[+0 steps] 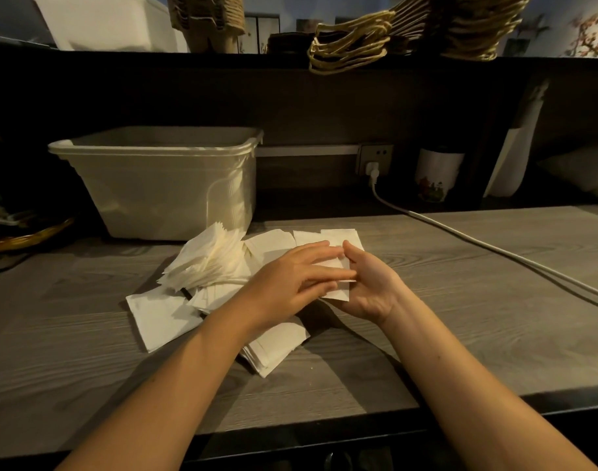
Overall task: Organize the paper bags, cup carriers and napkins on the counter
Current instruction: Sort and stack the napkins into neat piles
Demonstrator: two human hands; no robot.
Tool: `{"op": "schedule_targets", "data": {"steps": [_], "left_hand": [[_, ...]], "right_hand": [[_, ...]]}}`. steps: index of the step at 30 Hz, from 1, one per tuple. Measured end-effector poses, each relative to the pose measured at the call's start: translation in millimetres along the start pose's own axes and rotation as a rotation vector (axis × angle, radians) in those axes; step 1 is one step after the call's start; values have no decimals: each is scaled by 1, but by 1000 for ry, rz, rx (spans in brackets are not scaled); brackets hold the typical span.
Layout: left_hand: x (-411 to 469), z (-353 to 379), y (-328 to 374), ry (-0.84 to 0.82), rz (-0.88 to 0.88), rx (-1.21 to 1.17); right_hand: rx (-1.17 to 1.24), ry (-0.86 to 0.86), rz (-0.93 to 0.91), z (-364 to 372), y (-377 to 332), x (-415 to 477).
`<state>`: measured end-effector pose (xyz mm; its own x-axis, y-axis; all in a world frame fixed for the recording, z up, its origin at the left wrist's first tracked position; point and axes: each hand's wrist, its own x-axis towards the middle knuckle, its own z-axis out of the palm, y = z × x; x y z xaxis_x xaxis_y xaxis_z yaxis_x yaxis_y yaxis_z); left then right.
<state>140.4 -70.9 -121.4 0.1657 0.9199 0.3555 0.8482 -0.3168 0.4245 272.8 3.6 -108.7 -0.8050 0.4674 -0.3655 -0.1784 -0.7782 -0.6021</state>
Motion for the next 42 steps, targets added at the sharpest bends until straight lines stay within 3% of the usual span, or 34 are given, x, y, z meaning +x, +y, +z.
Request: {"op": "schedule_targets", "data": {"steps": [8,24,37,39,42], "left_hand": [[-3,0,-1,49,8,-216],[-3,-3,-1,111,18,-315],[0,0,-10,104,63,-124],[1,1,-10,148,81,-73],[1,-2,-13,376,-30,-16]], "right_hand": [[-62,-35,-1,-6,0,8],[1,9,-28,-6,0,7],[-65,16,-22,-6,-1,4],[-72,21,-27,-4,-1,2],[-78,84,-80,-3,-4,-1]]}}
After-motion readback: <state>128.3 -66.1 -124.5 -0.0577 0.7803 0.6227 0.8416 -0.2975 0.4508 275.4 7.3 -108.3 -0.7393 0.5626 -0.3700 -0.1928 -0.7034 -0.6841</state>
